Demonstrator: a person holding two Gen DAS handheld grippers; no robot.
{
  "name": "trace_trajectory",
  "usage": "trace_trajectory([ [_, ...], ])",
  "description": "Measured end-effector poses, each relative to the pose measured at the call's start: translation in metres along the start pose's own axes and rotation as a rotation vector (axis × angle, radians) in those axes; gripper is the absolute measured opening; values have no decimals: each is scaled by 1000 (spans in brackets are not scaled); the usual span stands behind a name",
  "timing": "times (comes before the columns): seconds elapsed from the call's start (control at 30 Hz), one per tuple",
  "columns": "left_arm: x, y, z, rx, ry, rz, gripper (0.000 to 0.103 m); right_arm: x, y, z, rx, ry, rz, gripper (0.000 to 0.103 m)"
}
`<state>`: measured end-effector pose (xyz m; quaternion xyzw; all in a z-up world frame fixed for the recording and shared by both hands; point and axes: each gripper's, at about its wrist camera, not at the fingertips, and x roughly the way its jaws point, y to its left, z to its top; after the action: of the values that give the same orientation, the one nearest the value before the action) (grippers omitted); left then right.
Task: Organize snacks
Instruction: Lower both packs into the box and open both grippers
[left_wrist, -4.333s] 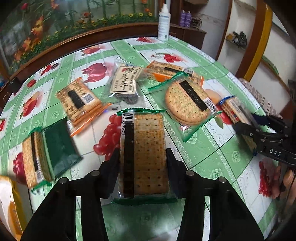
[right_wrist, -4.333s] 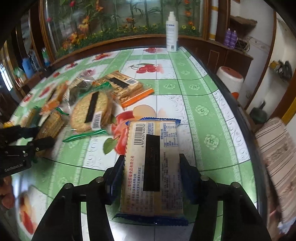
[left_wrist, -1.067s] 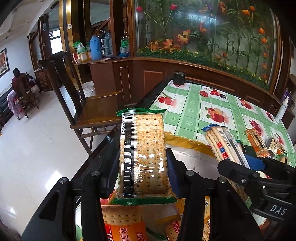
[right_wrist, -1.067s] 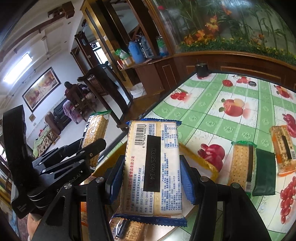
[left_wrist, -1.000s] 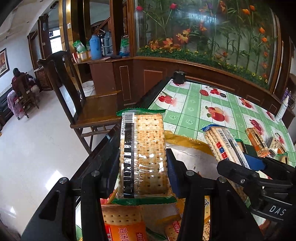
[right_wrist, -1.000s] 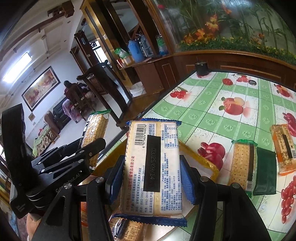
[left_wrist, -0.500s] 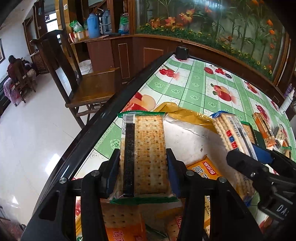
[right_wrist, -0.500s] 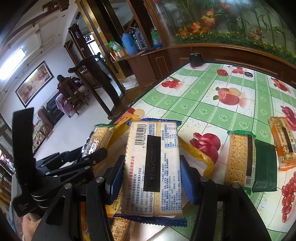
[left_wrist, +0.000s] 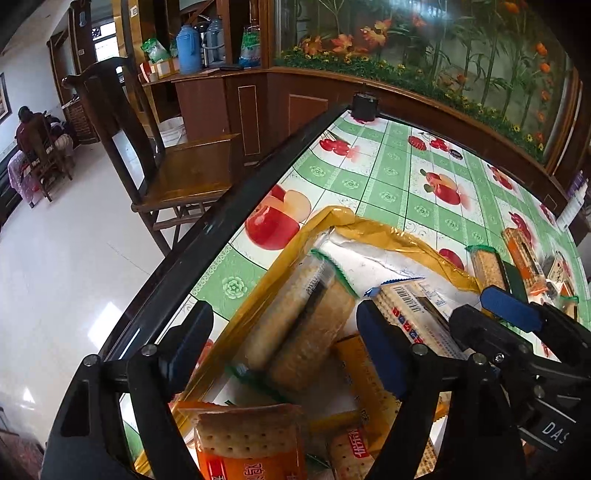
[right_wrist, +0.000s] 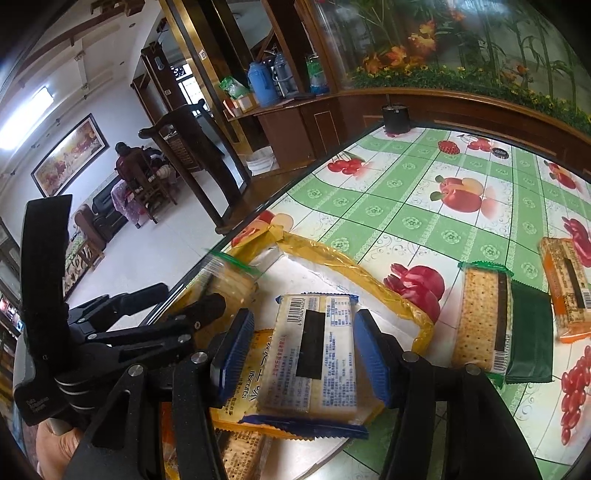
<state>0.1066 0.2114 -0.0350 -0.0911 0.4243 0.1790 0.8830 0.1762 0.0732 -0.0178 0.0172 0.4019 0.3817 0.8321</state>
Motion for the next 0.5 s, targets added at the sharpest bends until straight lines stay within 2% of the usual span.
trace_trajectory([
  [0.4,-20,-18,2,-2,-39,-42,80,-28,-22,-9,19,-26,-43,59],
  [0.5,-27,-36,4,20,-52,-67,80,-39,-34,-14,27,-35,-68,67],
])
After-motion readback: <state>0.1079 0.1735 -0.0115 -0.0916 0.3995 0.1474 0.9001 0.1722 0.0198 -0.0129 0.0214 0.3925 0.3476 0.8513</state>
